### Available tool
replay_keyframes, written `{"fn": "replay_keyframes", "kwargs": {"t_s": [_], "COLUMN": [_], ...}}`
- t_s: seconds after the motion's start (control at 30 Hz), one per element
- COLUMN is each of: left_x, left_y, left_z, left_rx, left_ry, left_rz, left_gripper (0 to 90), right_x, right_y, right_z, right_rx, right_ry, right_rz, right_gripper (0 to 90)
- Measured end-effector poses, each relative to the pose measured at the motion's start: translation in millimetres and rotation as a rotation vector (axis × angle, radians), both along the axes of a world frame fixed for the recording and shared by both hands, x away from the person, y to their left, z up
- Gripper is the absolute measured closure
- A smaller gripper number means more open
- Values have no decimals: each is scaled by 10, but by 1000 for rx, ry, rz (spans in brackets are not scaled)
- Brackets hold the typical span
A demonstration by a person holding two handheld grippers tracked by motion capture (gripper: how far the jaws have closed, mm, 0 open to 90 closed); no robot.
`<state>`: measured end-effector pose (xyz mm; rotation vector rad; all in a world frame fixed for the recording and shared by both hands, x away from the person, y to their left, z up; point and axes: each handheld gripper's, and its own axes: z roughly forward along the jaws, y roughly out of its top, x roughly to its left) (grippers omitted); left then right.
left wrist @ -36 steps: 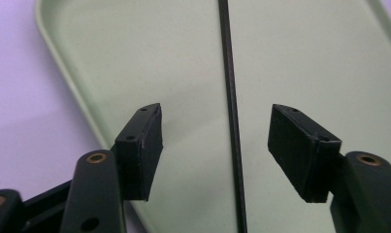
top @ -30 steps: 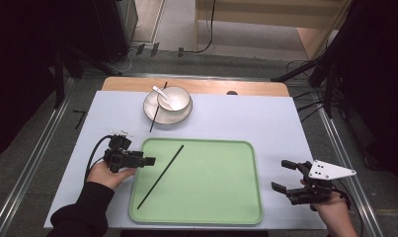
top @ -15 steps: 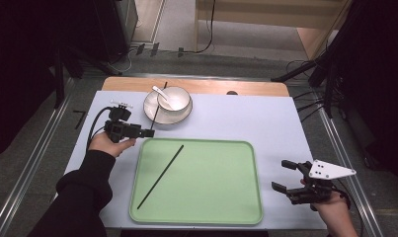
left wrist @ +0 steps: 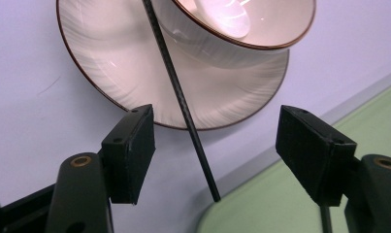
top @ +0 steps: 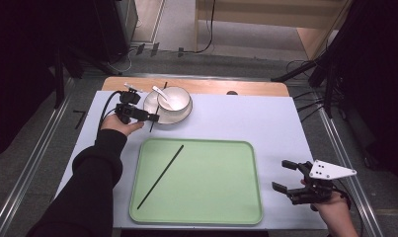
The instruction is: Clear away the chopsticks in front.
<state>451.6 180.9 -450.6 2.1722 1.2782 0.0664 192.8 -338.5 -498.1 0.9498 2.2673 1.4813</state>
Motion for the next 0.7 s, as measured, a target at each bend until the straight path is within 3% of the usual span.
{"fn": "replay_keyframes", "kwargs": {"t_s": [0.13, 0.2, 0.3, 0.4, 0.53, 0.7], "left_x": [80, 153, 195, 243, 266, 291], "left_y": [-28, -55, -83, -79, -75, -134], "left_z": [-56, -120, -170, -234, -258, -293], "left_rx": [3, -29, -18, 17, 19, 54], "left_ry": [3, 35, 4, 4, 0, 13], "left_rz": [5, 14, 28, 63, 89, 88], "left_gripper": [335, 361, 405, 453, 543, 651], "right_x": [-4, -5, -7, -11, -13, -7], "right_y": [-7, -8, -12, -15, -19, -24], "right_z": [-1, -5, -4, -8, -10, -15], "right_rx": [0, 2, -1, -2, 3, 0], "right_ry": [1, 3, 0, -1, 2, 4], "right_rz": [-2, -3, -2, -3, -3, -1], "right_gripper": [161, 161, 161, 162, 162, 163]}}
